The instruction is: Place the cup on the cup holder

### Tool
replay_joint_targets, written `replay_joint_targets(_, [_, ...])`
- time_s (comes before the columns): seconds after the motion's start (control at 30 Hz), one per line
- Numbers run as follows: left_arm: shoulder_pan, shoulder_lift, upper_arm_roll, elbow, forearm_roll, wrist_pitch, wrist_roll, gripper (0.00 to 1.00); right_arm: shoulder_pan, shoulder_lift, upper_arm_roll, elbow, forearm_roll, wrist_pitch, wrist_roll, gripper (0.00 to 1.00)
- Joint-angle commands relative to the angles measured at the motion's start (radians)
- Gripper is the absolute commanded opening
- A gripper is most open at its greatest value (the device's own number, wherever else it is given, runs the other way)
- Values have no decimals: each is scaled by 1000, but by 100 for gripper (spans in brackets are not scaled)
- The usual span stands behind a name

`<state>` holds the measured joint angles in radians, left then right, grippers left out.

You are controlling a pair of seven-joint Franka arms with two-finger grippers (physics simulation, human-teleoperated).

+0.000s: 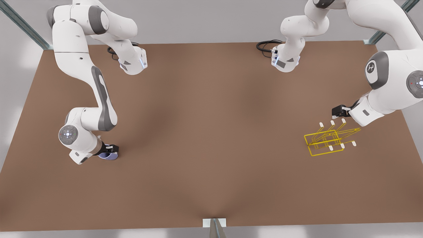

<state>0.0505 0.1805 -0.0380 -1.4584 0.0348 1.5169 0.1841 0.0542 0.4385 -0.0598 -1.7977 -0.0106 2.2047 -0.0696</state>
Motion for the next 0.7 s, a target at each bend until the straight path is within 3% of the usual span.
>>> replay_joint_targets(0.0, [0,-1,0,0,1,-15,5,100,3,0,0,0,3,-2,-50,100])
replay_joint_targets(0.67, [2,5,1,0,14,-34,3,100,35,63,-22,-12,3,-26,-105,100])
